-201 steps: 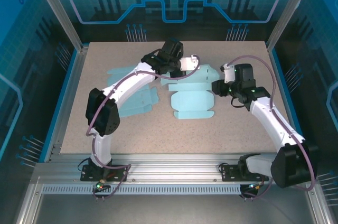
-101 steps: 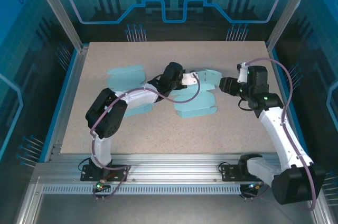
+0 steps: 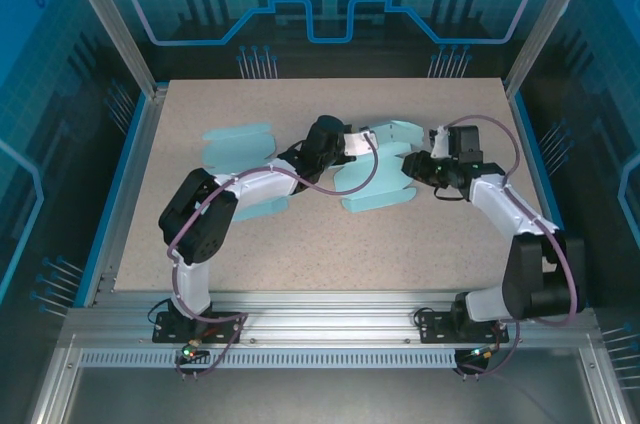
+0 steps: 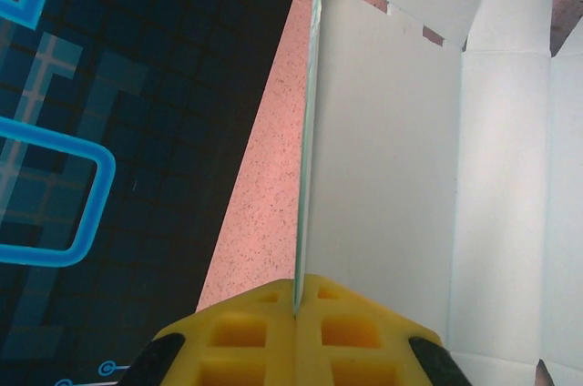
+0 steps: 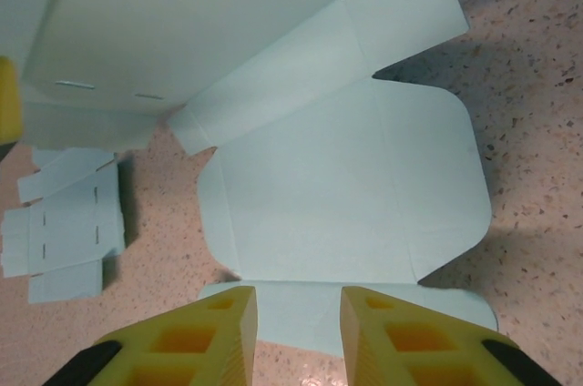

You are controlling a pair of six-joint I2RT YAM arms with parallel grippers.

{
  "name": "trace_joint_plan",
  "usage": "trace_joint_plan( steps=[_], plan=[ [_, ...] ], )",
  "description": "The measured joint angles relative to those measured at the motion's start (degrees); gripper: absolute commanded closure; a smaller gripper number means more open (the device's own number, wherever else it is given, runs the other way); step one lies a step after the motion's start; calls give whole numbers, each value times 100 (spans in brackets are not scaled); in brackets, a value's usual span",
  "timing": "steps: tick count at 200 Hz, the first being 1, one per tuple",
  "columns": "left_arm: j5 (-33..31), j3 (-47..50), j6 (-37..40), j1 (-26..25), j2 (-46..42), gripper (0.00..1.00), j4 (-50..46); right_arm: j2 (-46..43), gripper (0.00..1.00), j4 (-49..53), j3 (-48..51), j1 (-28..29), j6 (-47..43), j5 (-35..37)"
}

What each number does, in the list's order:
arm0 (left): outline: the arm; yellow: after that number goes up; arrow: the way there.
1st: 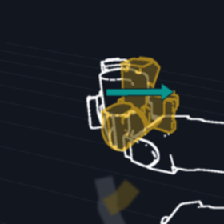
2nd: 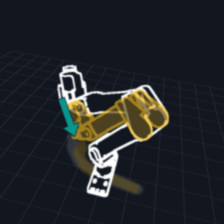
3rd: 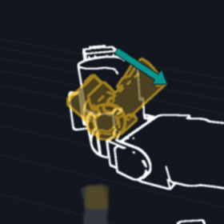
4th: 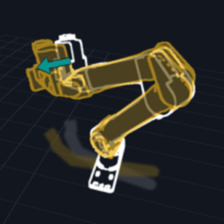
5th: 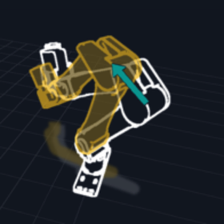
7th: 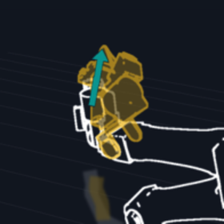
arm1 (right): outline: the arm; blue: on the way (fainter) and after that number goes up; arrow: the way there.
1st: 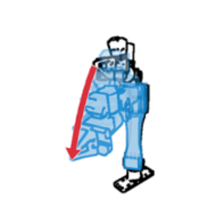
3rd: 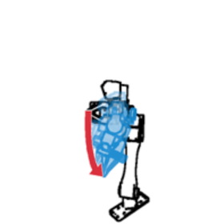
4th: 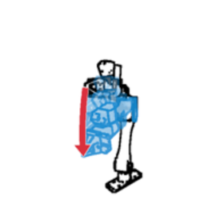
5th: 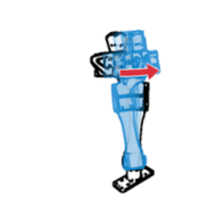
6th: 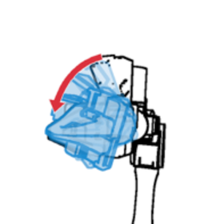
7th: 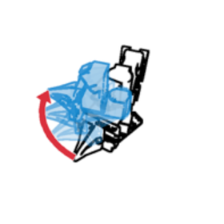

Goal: Fold the paper box

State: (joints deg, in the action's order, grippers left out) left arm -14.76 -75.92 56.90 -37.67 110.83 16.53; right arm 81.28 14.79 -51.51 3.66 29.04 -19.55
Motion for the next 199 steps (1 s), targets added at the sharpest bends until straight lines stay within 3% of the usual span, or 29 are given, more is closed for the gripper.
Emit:
trace_joint_plan(
  steps=[71,153,199],
  plan=[
    [-2,-11,52,0,133,100,-122,1300,73,-168,-680,-254,184,127],
    [144,4,15,17,299,100,-101,2490,73,-520,-1292,-411,422,-219],
    [299,76,9,57,295,100,-2,2809,66,-546,-1554,-411,396,-201]
  ],
)
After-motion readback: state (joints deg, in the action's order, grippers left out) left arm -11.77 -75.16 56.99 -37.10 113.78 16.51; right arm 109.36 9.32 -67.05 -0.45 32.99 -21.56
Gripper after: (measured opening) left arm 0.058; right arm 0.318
